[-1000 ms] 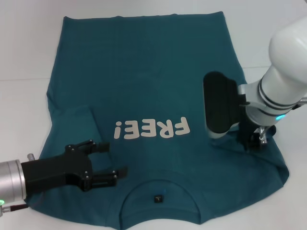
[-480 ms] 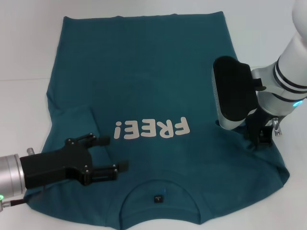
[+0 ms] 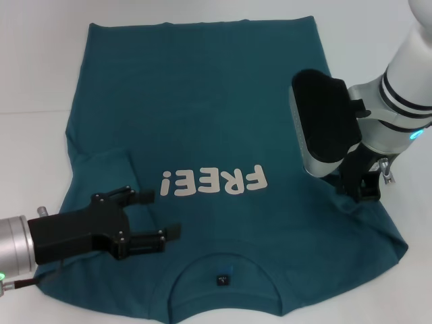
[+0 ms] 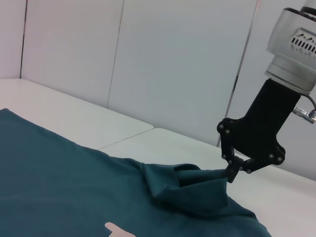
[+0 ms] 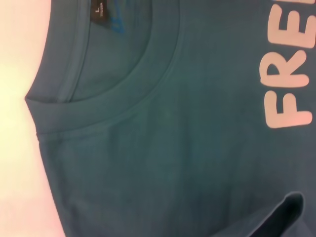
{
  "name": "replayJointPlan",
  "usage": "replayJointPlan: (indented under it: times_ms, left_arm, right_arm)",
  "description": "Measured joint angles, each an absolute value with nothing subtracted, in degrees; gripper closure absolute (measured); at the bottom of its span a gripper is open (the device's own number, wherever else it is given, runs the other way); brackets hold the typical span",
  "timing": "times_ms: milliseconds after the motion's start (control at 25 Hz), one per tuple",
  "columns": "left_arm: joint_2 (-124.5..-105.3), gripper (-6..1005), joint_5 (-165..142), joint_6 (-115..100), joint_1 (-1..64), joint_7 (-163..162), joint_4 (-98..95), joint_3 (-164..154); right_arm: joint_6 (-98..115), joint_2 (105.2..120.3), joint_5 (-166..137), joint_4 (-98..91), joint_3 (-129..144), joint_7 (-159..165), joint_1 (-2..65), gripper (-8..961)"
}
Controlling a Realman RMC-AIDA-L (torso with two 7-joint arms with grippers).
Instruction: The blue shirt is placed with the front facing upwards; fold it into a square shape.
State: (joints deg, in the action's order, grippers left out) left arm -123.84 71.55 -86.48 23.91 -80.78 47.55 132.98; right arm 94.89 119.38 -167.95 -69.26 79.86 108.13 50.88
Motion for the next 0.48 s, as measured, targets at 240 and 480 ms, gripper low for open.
replayJointPlan:
  times_ms: [240,480]
  left_arm:
    - [-123.84,81,71.54,-86.35,23.9,-80.77,47.55,132.97]
    - [-123.84,81,71.55,-86.24,23.9,-80.77,47.55,132.97]
  right_arm:
    - [94.63,119.63,-167.96,-68.71,82.84,108.63,51.37,953]
    - [93.33,120.09,-167.93,-67.91,84.8,110.23,51.31,926]
